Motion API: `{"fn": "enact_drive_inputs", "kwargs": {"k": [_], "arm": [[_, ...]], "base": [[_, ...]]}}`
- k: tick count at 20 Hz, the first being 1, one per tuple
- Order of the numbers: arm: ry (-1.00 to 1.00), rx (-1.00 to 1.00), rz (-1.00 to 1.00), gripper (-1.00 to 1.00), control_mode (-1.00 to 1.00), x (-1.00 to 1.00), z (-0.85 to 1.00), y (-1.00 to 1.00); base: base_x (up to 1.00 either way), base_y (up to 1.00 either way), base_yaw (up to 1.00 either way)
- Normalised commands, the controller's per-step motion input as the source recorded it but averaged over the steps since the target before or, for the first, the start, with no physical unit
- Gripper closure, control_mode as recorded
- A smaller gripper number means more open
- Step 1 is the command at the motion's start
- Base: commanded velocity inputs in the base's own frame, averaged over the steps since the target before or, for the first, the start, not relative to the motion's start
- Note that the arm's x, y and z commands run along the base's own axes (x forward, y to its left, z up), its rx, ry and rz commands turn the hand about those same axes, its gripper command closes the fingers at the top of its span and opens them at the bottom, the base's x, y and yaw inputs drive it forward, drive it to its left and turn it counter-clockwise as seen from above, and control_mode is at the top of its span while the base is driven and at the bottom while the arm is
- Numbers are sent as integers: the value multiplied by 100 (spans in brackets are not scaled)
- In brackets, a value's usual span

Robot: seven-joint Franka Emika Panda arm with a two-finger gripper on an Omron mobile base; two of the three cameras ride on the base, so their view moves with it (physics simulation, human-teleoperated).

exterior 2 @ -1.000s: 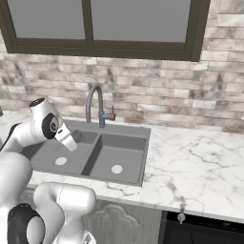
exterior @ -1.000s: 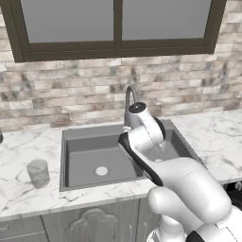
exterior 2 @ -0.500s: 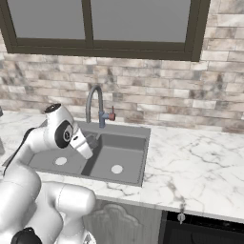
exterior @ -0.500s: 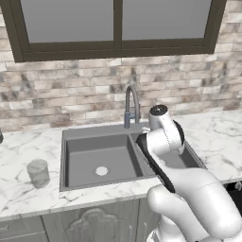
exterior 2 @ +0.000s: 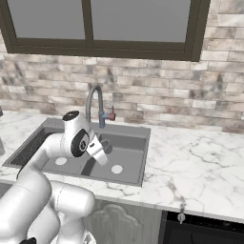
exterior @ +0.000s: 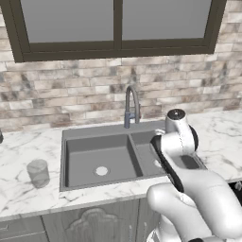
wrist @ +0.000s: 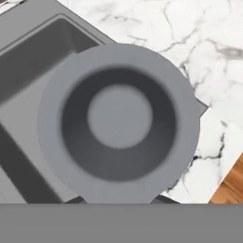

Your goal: Move any existing items from the left basin to the right basin for drying. Then move the glass cup from the counter to the left basin of the sink for washing.

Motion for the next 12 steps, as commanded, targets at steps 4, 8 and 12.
{"fn": "enact_drive_inputs", "kwargs": {"k": [4,8,12], "arm": [[0,5,0,100,-100,31,-21,-35],[0,8,0,100,-100,53,-25,-17],[0,8,0,100,-100,60,-25,-13]], "base": [[0,0,0],[0,0,0],[0,0,0]]}}
